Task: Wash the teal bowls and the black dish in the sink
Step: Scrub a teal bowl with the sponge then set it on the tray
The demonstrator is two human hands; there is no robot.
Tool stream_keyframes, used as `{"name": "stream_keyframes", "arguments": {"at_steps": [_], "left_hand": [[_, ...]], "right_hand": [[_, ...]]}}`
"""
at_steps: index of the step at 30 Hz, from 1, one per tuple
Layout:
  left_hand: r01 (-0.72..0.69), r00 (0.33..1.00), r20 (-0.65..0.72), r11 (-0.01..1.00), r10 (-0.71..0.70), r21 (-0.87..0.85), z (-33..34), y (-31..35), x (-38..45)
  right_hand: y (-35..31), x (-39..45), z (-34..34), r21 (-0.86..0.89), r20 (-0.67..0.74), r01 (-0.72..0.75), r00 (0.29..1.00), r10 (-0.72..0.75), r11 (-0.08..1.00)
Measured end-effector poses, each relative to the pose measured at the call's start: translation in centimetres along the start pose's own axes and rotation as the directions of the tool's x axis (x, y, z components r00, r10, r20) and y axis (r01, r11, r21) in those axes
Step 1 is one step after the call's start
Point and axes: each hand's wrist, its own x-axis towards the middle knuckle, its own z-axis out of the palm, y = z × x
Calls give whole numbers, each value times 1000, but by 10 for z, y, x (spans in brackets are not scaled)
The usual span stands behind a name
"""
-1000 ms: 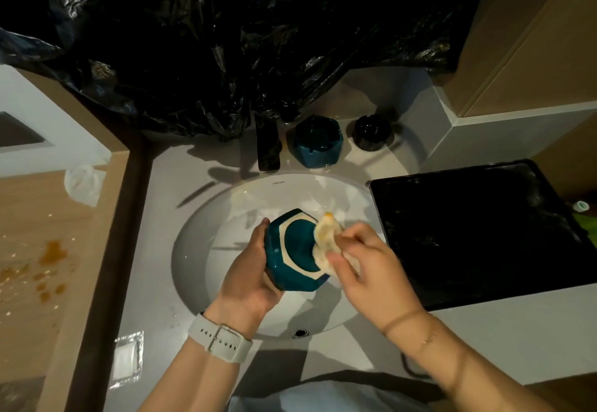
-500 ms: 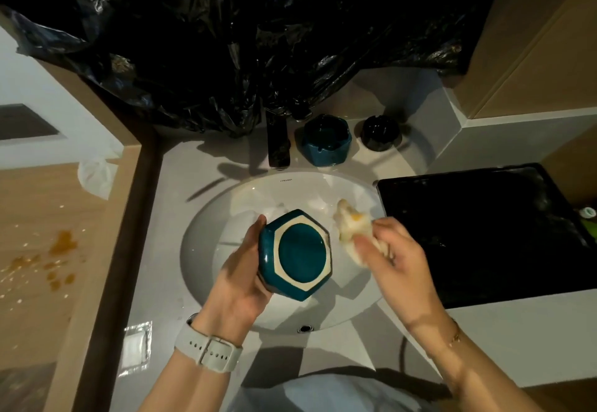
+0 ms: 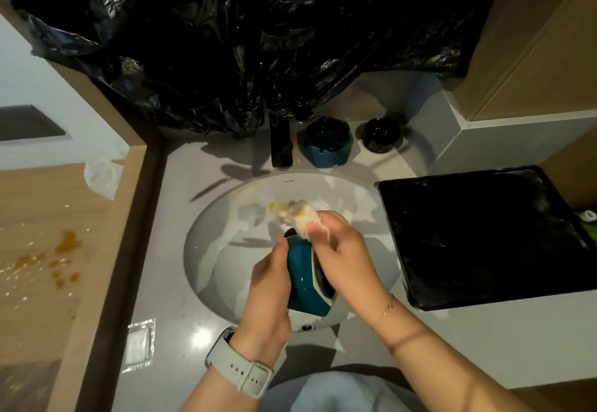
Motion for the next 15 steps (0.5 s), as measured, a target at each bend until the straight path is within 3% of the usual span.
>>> {"name": "stream_keyframes", "arguments": {"at_steps": [2,6,8,11,13,15], "left_hand": [[-13,1000,-14,1000,13,21,-1,2,1],[-110,994,5,986,110,125,-3,-4,1],[-91,996,-6,986,93,138,1,-5,2],[-24,998,-46,984,33,178,5,-2,1],[-18,999,-33,985,24,171,4,1,0],[-35,999,8,986,34,162,2,0,-1]], "right_hand": [[-3,-1,0,25,-16,-42,999,42,999],[-9,-37,8,-35,64,191,980,-189,981],[-3,-26,11,-70,17,152,988,-151,986],[1,-3,7,16,-74,-89,993,90,996],[0,-9,6,45,-62,-53,997,56,998],[0,-24,10,45,-34,79,996,-78,996]]}}
